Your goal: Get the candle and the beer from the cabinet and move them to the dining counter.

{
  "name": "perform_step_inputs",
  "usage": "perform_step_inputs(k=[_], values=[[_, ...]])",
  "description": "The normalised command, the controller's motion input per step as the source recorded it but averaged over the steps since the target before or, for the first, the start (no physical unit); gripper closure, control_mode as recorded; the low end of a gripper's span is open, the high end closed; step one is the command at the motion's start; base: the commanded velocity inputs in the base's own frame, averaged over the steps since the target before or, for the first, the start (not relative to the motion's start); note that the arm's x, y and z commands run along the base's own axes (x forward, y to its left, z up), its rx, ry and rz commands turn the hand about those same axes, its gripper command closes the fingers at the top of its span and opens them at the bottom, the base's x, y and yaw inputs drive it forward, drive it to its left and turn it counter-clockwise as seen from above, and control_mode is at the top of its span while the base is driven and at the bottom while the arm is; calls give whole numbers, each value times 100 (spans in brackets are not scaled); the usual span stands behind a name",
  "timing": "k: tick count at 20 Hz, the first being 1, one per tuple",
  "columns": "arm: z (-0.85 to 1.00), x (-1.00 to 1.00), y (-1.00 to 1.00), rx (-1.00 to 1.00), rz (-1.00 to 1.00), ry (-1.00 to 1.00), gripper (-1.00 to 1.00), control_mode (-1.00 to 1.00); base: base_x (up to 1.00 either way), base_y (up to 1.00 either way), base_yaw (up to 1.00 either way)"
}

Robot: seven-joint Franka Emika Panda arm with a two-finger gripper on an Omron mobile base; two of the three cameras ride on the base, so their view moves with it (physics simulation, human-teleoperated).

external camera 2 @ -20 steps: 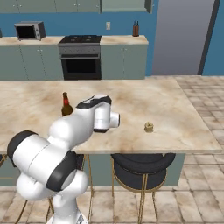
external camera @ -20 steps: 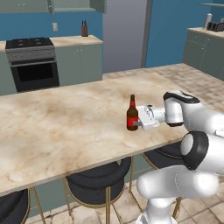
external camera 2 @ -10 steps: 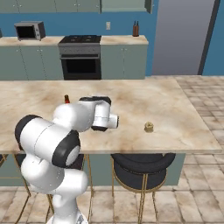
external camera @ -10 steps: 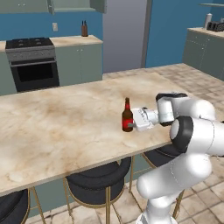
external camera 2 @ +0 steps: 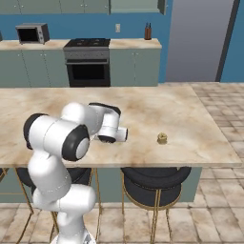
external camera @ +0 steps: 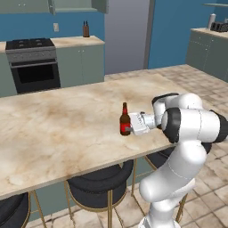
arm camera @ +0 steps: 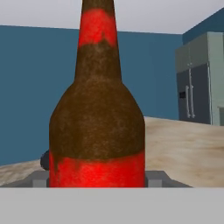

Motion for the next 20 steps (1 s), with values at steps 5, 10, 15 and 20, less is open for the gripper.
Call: perform_step_inputs(k=[5, 10, 15, 20], values=[[-13, 26, 3, 0, 0, 0, 100, -100, 0, 0, 0], [-10, 23, 3, 0, 0, -4, 100, -100, 0, 0, 0], [-19, 33, 13, -2, -1, 0, 100, -100, 0, 0, 0], [-19, 18, 11, -8, -7, 1, 100, -100, 0, 0, 0]])
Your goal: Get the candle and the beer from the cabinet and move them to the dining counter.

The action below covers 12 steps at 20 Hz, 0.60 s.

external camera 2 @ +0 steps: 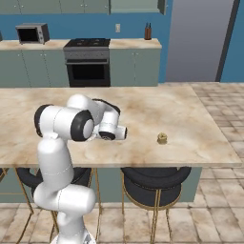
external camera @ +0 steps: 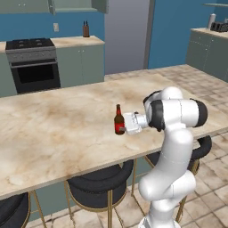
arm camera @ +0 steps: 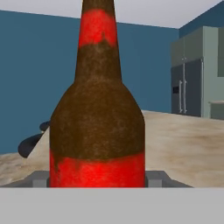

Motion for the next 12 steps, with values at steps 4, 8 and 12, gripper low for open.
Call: perform_step_inputs(k=[4, 8, 12], values=[[-13, 17, 3, -4, -8, 3, 100, -100, 0, 0, 0], [-26, 28, 0, -1, -5, 0, 100, -100, 0, 0, 0], [-30, 35, 0, 0, -2, 0, 100, -100, 0, 0, 0]])
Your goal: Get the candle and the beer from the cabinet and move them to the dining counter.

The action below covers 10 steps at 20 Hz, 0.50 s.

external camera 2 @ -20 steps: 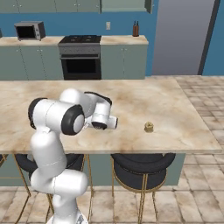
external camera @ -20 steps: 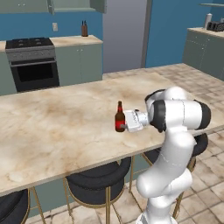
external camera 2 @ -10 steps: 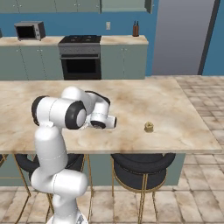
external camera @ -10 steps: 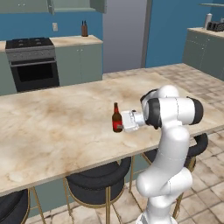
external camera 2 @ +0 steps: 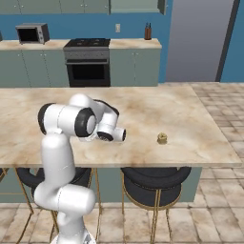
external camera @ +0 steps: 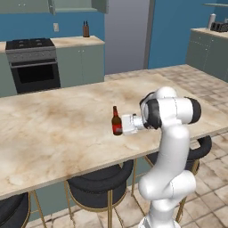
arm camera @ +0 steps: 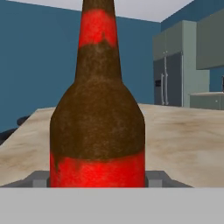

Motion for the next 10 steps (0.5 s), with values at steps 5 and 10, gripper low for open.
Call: perform_step_inputs(k=[5, 10], values=[[-35, 38, 0, 0, 0, 0, 100, -100, 0, 0, 0], [-34, 33, 0, 0, 0, 0, 100, -100, 0, 0, 0]])
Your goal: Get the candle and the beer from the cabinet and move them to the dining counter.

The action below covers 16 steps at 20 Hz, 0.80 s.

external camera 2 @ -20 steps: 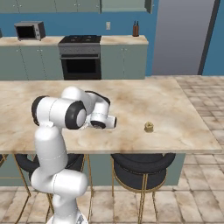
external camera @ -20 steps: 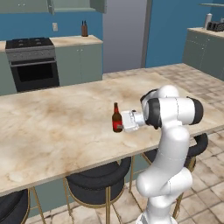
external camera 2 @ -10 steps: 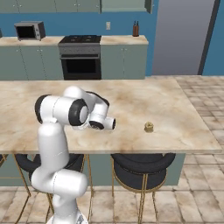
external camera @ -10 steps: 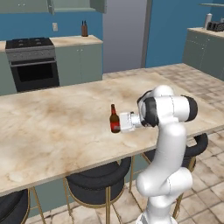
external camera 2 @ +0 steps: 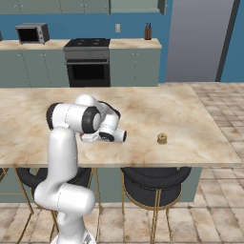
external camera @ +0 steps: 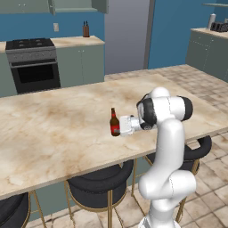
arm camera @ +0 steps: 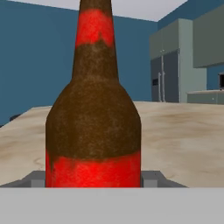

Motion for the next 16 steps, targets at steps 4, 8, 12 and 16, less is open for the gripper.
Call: perform_step_inputs(k=[4, 8, 12, 16], values=[[-29, 28, 0, 0, 0, 0, 100, -100, 0, 0, 0], [-26, 28, -1, 0, 0, 0, 100, -100, 0, 0, 0], [-34, 23, 0, 0, 0, 0, 100, -100, 0, 0, 0], [-33, 10, 0, 1, 0, 0, 100, -100, 0, 0, 0]])
